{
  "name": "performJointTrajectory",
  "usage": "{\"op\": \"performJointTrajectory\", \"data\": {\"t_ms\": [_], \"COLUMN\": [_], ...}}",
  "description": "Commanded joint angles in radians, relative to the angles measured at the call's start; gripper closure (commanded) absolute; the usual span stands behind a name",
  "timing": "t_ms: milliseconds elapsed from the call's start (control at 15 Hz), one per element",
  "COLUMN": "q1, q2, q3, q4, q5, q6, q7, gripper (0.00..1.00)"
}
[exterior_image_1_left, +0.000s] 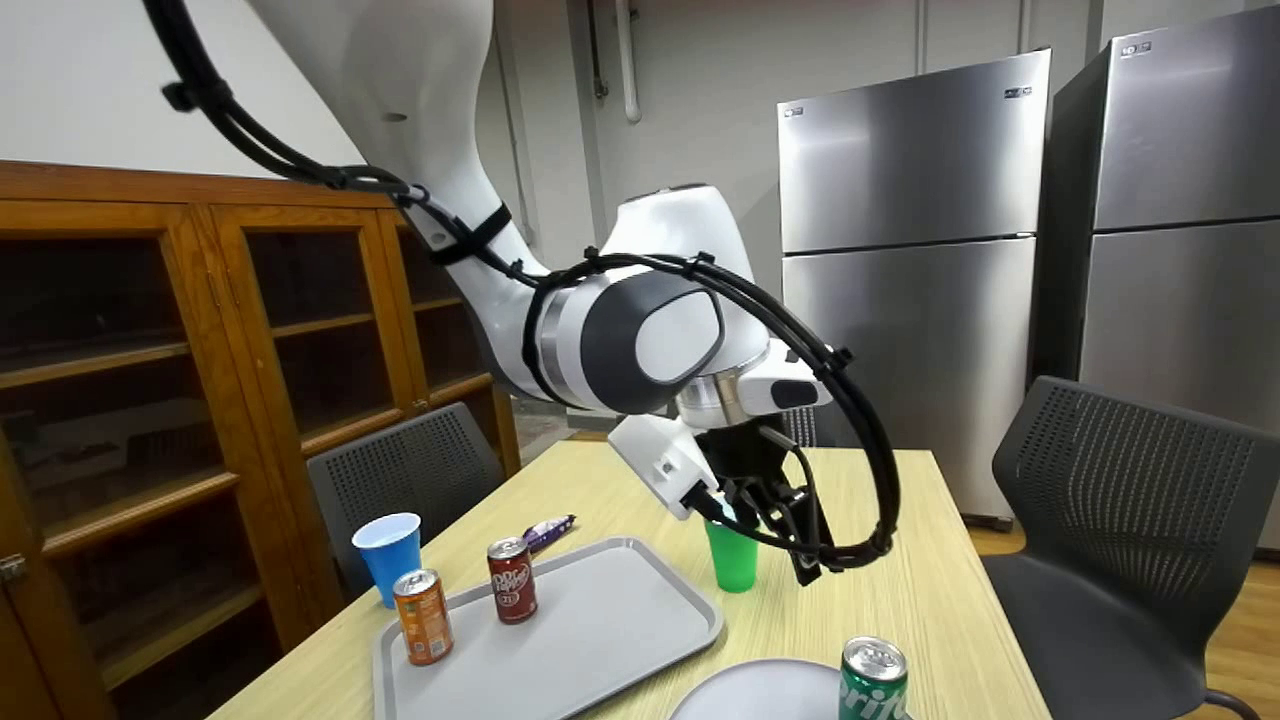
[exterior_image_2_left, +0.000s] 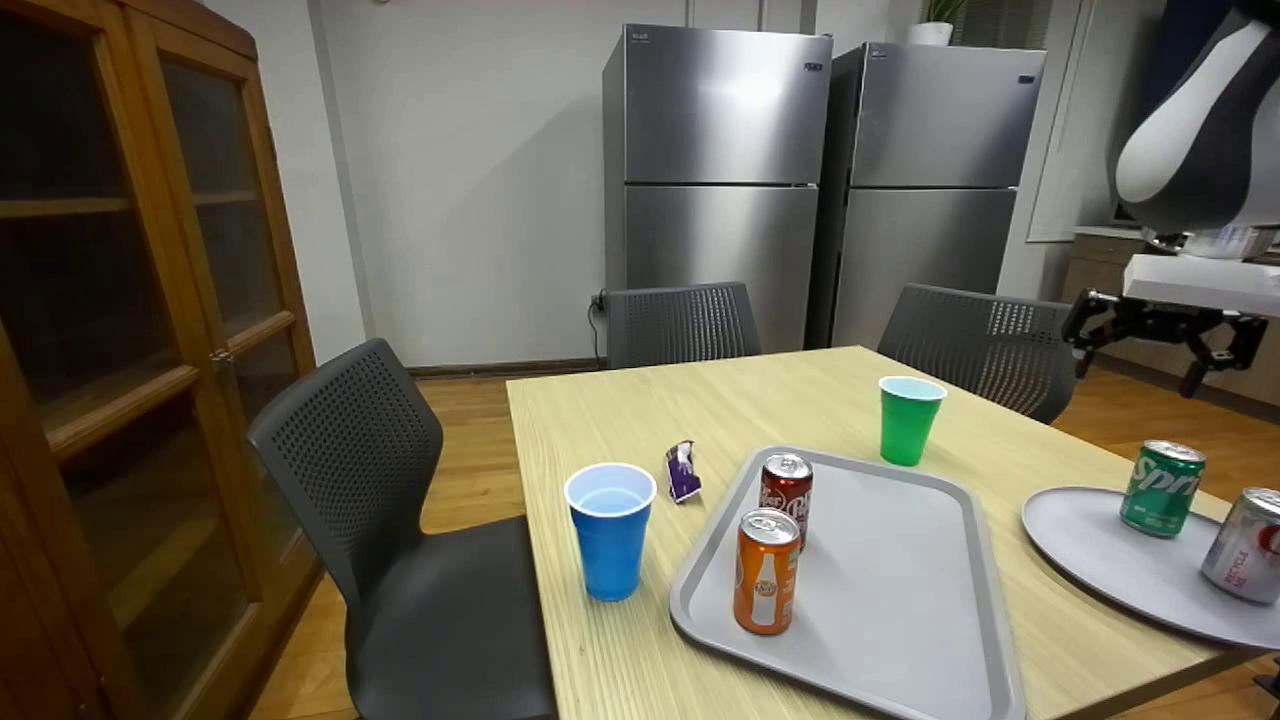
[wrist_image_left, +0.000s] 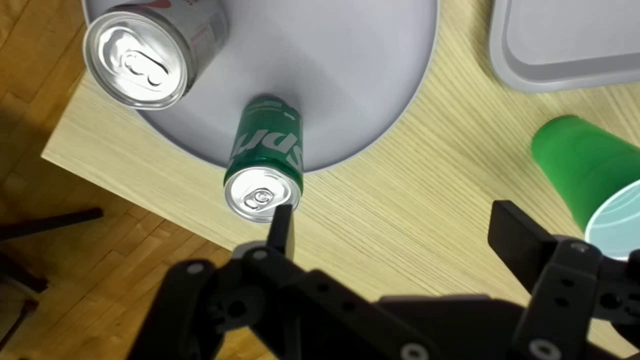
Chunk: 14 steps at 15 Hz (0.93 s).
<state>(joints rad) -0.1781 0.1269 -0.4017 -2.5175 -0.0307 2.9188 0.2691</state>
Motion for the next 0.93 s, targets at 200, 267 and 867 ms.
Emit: {"op": "performJointTrajectory", "data": {"t_ms": [200, 267, 867], "q1": [-0.067, -0.072, -0.108], "q2": [0.106, 0.12, 0.23], "q3": [0.013, 0.011, 0.01], "q4": [0.097, 0.107, 0.17], "q5": [0.039, 0.04, 0.079], "q6": [-0.022, -0.023, -0.019], "q7": [-0.026, -0.027, -0.029], "gripper": [0.0, 0.0, 0.0]}}
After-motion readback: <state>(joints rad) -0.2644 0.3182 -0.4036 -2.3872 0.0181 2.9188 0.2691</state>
